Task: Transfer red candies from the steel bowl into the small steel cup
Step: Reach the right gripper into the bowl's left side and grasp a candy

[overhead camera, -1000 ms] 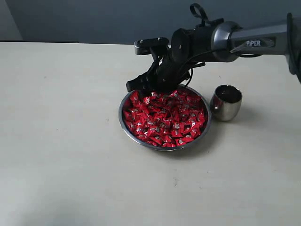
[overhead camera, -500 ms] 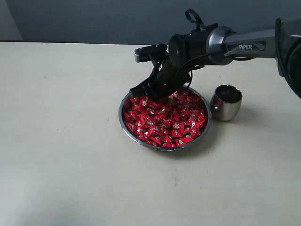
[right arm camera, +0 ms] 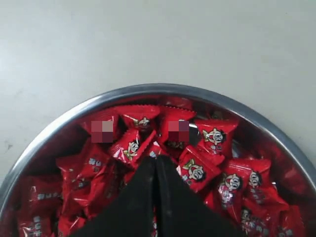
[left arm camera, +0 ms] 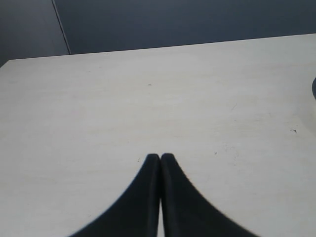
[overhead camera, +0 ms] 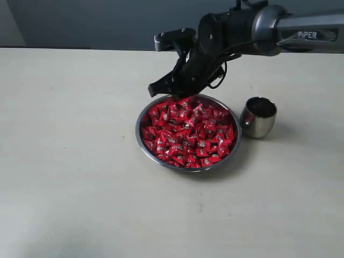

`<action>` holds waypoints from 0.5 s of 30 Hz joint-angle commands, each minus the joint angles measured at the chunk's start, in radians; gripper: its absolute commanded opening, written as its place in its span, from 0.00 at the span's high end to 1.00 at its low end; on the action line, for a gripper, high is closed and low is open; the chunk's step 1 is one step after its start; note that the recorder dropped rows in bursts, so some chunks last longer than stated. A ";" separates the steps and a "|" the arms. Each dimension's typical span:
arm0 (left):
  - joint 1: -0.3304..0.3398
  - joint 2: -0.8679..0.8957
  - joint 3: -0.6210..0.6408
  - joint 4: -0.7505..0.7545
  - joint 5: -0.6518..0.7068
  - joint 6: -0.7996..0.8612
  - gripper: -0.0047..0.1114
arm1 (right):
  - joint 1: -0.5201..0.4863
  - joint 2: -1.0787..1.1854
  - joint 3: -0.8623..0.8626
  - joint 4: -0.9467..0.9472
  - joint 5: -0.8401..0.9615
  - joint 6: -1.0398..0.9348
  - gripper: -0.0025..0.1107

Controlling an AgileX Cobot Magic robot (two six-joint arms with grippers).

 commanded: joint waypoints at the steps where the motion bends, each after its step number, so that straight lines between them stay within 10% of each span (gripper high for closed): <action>1: -0.008 -0.005 -0.008 0.002 -0.005 -0.002 0.96 | -0.004 0.012 -0.005 0.015 0.007 0.001 0.94; 8: -0.008 -0.005 -0.008 0.002 -0.005 -0.002 0.96 | -0.002 0.050 -0.005 0.031 0.013 -0.003 0.57; 15: -0.008 -0.005 -0.008 0.002 -0.005 -0.002 0.96 | 0.009 0.084 -0.005 0.072 0.037 -0.069 0.57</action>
